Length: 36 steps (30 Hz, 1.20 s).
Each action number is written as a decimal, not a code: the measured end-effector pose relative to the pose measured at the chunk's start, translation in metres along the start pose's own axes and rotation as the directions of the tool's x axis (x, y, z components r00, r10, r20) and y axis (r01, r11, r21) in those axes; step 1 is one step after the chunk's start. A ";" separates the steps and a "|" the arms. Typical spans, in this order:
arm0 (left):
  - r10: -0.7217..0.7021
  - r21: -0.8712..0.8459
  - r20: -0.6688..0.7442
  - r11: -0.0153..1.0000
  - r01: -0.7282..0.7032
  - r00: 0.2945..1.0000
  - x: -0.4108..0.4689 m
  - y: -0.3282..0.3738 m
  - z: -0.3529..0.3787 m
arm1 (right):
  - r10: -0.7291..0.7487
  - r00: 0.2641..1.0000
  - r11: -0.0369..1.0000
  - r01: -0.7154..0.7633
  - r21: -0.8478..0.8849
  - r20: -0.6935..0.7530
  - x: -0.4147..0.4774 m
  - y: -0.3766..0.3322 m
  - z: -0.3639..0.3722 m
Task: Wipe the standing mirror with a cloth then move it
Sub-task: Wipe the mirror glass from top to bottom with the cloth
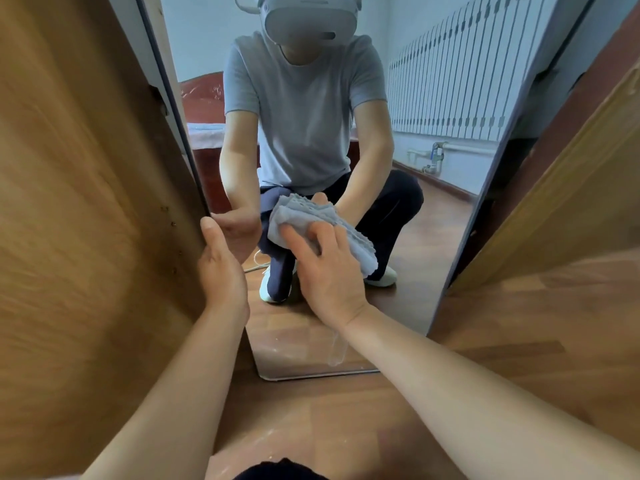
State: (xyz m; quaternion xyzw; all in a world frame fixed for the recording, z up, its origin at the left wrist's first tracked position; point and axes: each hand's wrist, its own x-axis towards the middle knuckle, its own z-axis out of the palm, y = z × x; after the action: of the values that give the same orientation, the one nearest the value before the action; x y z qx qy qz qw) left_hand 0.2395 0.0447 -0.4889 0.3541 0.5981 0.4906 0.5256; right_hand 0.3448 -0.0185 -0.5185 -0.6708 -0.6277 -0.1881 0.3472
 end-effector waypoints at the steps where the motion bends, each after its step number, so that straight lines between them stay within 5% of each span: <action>1: -0.009 -0.009 0.005 1.000 0.009 1.000 0.001 -0.003 -0.001 | 0.001 1.000 1.000 -0.001 0.008 0.017 0.000 -0.002 0.002; 16: -0.108 -0.201 0.201 0.968 0.149 0.974 -0.004 -0.013 -0.025 | -0.186 0.964 0.983 0.181 0.042 0.189 -0.002 -0.043 0.031; 36: -0.116 -0.126 -0.038 0.986 0.111 0.993 0.005 -0.041 -0.011 | -0.288 0.909 0.952 0.306 -0.013 0.302 -0.037 0.008 0.014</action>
State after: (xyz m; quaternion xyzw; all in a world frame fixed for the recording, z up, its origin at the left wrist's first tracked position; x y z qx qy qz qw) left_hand 0.2316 0.0355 -0.5303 0.2751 0.5972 0.5039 0.5601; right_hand 0.3446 -0.0348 -0.5554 -0.5981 -0.7615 -0.1548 0.1959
